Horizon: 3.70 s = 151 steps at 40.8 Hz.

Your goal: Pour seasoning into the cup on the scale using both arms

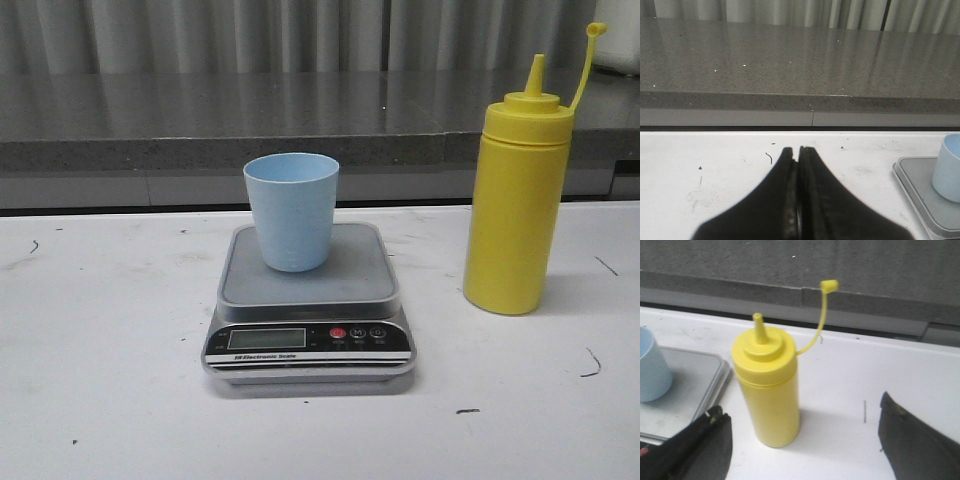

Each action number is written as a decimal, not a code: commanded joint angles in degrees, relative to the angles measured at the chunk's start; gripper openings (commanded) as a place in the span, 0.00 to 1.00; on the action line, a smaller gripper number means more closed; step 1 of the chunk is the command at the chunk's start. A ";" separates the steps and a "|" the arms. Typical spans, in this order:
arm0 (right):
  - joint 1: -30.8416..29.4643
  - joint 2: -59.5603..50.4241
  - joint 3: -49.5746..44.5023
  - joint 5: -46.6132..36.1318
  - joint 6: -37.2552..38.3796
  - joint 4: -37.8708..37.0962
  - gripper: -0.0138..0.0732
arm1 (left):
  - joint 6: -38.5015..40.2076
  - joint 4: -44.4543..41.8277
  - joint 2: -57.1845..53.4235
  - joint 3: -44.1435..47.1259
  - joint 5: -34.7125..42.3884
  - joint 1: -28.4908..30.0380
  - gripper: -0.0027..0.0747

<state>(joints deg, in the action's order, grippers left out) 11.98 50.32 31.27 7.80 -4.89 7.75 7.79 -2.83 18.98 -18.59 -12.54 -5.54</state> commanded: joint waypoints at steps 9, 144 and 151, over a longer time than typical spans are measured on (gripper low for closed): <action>4.95 10.59 -1.71 -18.81 -0.21 3.32 0.86 | 0.70 0.33 0.43 -1.51 5.26 0.01 0.01; 8.32 55.84 1.08 -67.67 5.37 3.70 0.50 | 0.70 0.33 0.43 -1.51 5.26 0.01 0.01; 8.32 55.78 1.08 -70.60 4.89 3.64 0.38 | 0.70 0.33 0.43 -1.51 5.26 0.01 0.01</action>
<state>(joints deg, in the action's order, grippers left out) 20.24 108.25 31.26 -56.15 0.46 11.98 7.93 -2.83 18.98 -18.59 -12.44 -5.54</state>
